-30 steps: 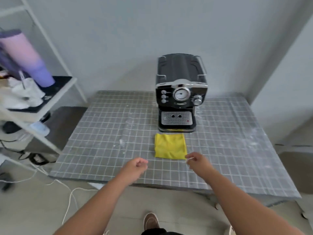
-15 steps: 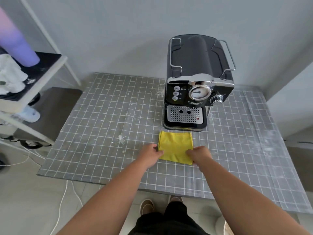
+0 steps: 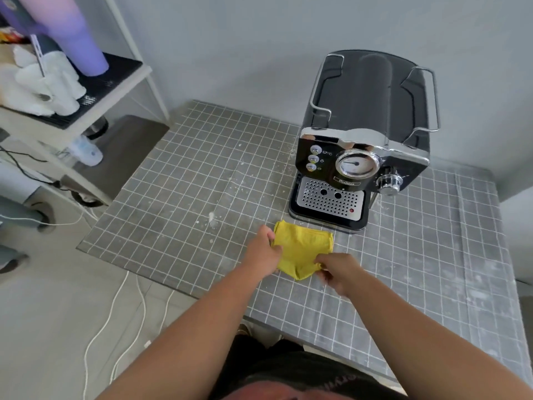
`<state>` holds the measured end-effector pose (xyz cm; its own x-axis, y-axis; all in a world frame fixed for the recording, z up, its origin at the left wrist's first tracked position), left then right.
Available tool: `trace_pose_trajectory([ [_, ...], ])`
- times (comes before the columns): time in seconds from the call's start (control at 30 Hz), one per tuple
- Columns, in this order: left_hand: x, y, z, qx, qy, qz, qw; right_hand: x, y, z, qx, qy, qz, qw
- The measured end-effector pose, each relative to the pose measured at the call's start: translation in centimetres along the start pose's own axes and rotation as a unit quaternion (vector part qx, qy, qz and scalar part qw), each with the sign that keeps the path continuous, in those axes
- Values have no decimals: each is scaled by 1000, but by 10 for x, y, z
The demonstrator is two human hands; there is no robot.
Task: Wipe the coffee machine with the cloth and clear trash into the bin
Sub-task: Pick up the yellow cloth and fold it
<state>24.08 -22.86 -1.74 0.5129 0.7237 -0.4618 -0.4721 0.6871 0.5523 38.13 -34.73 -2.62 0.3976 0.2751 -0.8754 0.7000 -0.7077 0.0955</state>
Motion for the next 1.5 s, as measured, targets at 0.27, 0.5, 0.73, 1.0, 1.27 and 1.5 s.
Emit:
trace_pose_trajectory([
  [0.27,2,74,-15,-76,20,-56,995,-13,-46,-27,47,-12,-97,994],
  [0.5,1,189,-71,-121,44,-7,992,-29,-171,-54,21,31,-134,990],
  [0.73,10,301,-124,-202,174,-55,962,-61,-293,-89,12,49,-201,978],
  [1.0,47,351,-152,-156,19,159,975,-55,-350,-87,-63,206,-140,966],
  [1.27,38,315,-248,26,10,158,987,-25,-383,-11,-275,213,-83,934],
  [1.5,46,315,-250,-92,97,168,977,-28,-384,-2,-304,216,-52,926],
])
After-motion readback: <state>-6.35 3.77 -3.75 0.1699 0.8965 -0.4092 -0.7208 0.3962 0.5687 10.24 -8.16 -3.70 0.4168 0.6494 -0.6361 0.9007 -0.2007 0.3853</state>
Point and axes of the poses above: each hand's wrist, its own x-axis towards the middle knuckle, its own y-axis out of the back of the hand, z = x × y, the point moved 1 cm from there along x, towards the middle knuckle, and after that the axes turned 3 degrees about -y, right-handed, at the moved point
